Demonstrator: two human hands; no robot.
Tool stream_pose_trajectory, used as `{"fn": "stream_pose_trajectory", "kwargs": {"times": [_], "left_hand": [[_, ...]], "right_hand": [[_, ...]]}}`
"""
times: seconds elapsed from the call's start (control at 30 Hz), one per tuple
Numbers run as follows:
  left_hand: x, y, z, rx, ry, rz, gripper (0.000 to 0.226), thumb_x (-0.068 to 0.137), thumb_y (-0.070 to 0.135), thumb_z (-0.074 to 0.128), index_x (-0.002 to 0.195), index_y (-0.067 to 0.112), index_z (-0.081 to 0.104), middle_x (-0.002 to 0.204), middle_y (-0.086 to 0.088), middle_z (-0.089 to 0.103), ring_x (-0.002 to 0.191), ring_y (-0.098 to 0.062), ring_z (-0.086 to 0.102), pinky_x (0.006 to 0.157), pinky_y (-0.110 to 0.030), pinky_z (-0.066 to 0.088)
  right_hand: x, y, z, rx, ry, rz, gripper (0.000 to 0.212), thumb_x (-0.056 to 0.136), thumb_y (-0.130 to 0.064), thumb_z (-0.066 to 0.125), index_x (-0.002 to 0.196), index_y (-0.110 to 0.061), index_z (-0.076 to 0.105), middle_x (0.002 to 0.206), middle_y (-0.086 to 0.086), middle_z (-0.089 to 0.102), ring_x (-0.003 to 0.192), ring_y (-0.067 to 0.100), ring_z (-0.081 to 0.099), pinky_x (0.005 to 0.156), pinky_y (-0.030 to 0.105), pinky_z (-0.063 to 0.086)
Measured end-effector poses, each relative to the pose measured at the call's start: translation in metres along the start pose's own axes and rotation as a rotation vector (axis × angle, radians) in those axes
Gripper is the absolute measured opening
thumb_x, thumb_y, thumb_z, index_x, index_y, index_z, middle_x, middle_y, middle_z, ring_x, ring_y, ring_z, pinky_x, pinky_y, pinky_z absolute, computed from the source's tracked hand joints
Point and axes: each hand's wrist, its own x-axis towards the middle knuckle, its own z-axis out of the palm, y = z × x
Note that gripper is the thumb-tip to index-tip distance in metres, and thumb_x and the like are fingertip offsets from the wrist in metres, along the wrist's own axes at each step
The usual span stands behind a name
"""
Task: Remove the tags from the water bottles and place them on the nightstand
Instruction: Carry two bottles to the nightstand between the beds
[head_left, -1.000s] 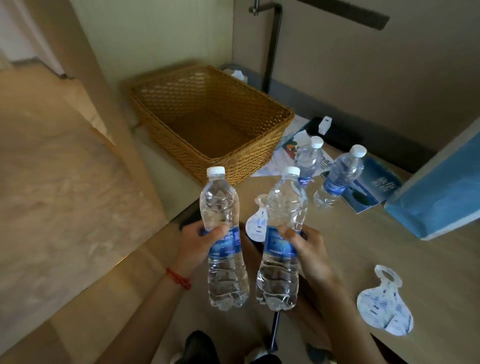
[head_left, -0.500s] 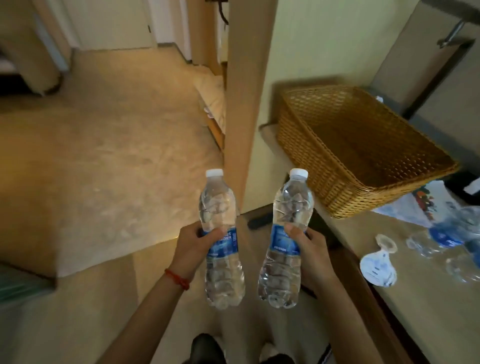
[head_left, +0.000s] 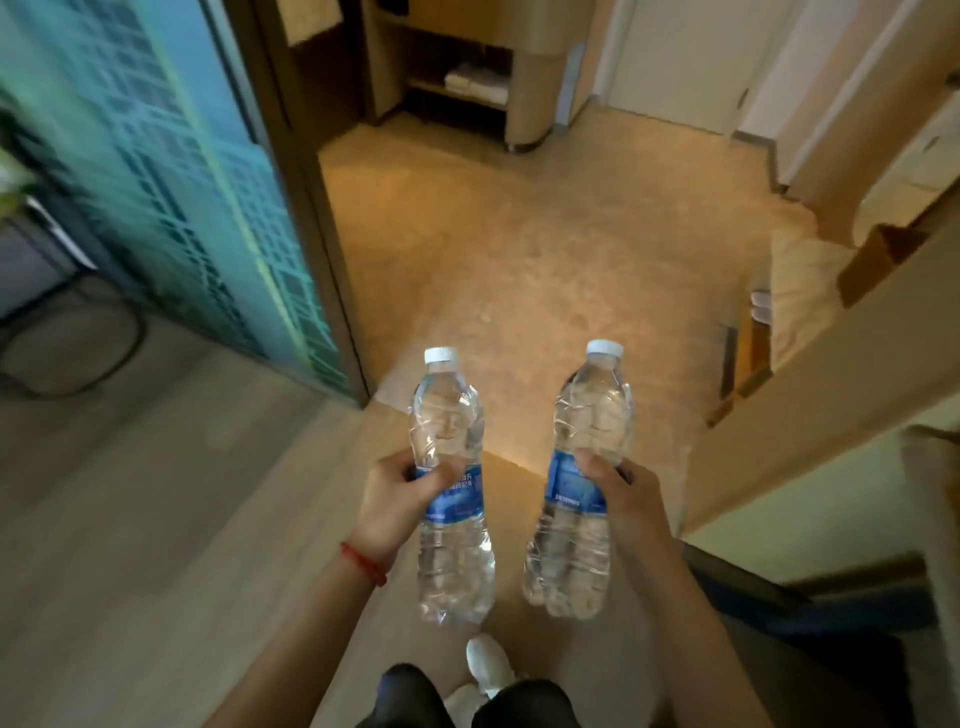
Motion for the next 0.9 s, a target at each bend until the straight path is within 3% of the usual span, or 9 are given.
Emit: {"fn": "stream_pose_trajectory", "kwargs": {"times": [0.07, 0.13, 0.3, 0.37, 0.43, 0.6, 0.73, 0.9], "left_hand": [[-0.004, -0.001, -0.019, -0.021, 0.101, -0.008, 0.020, 0.070, 0.015, 0.074, 0.052, 0.019, 0.066, 0.048, 0.010, 0.065, 0.046, 0.000, 0.059, 0.043, -0.011, 0.042], [-0.011, -0.002, -0.034, -0.062, 0.214, -0.034, 0.014, 0.062, 0.028, 0.072, 0.050, 0.021, 0.067, 0.046, 0.009, 0.063, 0.044, -0.001, 0.058, 0.042, -0.011, 0.041], [-0.029, -0.007, -0.055, -0.150, 0.482, -0.061, 0.025, 0.048, 0.044, 0.068, 0.048, 0.019, 0.064, 0.043, 0.009, 0.059, 0.043, -0.003, 0.055, 0.043, -0.013, 0.041], [-0.039, -0.011, -0.060, -0.168, 0.584, -0.077, 0.028, 0.047, 0.043, 0.069, 0.049, 0.016, 0.064, 0.044, 0.007, 0.060, 0.044, -0.006, 0.056, 0.043, -0.015, 0.043], [-0.052, -0.015, -0.064, -0.192, 0.679, -0.093, 0.031, 0.046, 0.042, 0.069, 0.051, 0.012, 0.062, 0.044, 0.005, 0.059, 0.044, -0.007, 0.056, 0.043, -0.016, 0.043], [-0.088, -0.021, -0.072, -0.224, 0.879, -0.136, 0.024, 0.054, 0.031, 0.069, 0.049, 0.011, 0.057, 0.037, 0.007, 0.054, 0.036, -0.002, 0.050, 0.038, -0.011, 0.038], [-0.120, -0.028, -0.084, -0.234, 1.053, -0.170, 0.042, 0.045, 0.046, 0.066, 0.056, 0.006, 0.059, 0.049, 0.002, 0.051, 0.044, -0.007, 0.049, 0.043, -0.016, 0.040], [-0.164, -0.038, -0.114, -0.284, 1.202, -0.166, 0.047, 0.044, 0.049, 0.065, 0.058, 0.005, 0.063, 0.051, 0.000, 0.054, 0.046, -0.009, 0.051, 0.044, -0.017, 0.042]], "right_hand": [[0.014, -0.006, 0.022, -0.016, -0.140, 0.004, 0.012, 0.082, -0.014, 0.064, 0.077, -0.003, 0.066, 0.070, 0.014, 0.065, 0.060, 0.022, 0.064, 0.058, 0.028, 0.050], [0.027, -0.009, 0.044, -0.048, -0.260, -0.018, 0.014, 0.081, -0.013, 0.065, 0.069, -0.005, 0.065, 0.061, 0.007, 0.062, 0.050, 0.010, 0.060, 0.048, 0.019, 0.047], [0.047, -0.016, 0.090, -0.066, -0.516, -0.061, 0.022, 0.079, -0.006, 0.066, 0.059, -0.015, 0.067, 0.048, -0.009, 0.062, 0.045, 0.000, 0.058, 0.044, 0.011, 0.043], [0.050, -0.016, 0.104, -0.078, -0.598, -0.069, 0.012, 0.073, -0.013, 0.071, 0.063, -0.017, 0.068, 0.050, -0.011, 0.064, 0.049, -0.002, 0.059, 0.046, 0.011, 0.044], [0.051, -0.014, 0.116, -0.112, -0.693, -0.076, 0.007, 0.064, -0.025, 0.069, 0.063, -0.018, 0.070, 0.055, -0.012, 0.065, 0.056, 0.001, 0.061, 0.051, 0.014, 0.046], [0.040, -0.008, 0.151, -0.207, -0.903, -0.020, 0.029, 0.063, -0.034, 0.067, 0.067, -0.005, 0.067, 0.066, 0.002, 0.059, 0.068, 0.015, 0.055, 0.064, 0.030, 0.043], [0.017, 0.000, 0.183, -0.297, -1.071, -0.035, 0.031, 0.058, -0.042, 0.069, 0.054, -0.013, 0.059, 0.059, -0.001, 0.049, 0.057, 0.011, 0.046, 0.050, 0.019, 0.039], [-0.025, 0.011, 0.228, -0.382, -1.255, -0.055, 0.048, 0.050, -0.051, 0.066, 0.067, -0.009, 0.053, 0.067, 0.010, 0.040, 0.062, 0.017, 0.039, 0.053, 0.026, 0.034]]}}
